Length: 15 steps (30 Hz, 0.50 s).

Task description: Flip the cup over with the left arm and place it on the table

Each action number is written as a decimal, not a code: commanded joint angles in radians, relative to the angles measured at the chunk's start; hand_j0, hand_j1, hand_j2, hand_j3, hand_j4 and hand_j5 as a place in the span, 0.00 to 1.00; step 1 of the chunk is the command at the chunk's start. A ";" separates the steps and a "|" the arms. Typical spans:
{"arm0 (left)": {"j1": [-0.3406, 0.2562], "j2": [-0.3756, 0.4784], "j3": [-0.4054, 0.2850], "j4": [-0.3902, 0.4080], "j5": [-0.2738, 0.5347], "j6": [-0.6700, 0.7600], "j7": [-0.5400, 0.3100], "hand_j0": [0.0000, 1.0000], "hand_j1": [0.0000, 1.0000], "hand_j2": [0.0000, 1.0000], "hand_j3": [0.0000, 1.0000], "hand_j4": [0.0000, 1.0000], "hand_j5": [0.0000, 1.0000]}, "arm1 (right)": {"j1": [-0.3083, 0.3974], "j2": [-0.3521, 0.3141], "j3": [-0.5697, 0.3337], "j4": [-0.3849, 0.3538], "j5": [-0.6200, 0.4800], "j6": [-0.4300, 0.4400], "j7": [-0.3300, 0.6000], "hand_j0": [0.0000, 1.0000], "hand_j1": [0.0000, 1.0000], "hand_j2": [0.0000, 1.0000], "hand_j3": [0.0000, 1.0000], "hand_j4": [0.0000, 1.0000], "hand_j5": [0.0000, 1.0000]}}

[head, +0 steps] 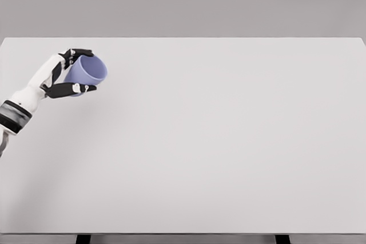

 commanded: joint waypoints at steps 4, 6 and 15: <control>0.012 -0.005 0.017 0.009 0.053 -0.079 0.000 0.64 0.64 0.64 0.64 0.64 0.64 | 0.000 0.000 0.000 0.000 0.000 0.000 -0.001 1.00 1.00 1.00 1.00 1.00 1.00; 0.043 -0.007 0.020 0.010 0.056 -0.131 0.000 0.64 0.64 0.64 0.64 0.64 0.64 | 0.000 0.000 0.000 0.000 0.000 0.000 0.001 1.00 1.00 1.00 1.00 1.00 1.00; 0.100 -0.013 0.028 0.033 0.072 -0.242 0.000 0.65 0.65 0.65 0.65 0.65 0.65 | 0.000 0.000 0.000 0.000 0.000 0.000 -0.001 1.00 1.00 1.00 1.00 1.00 1.00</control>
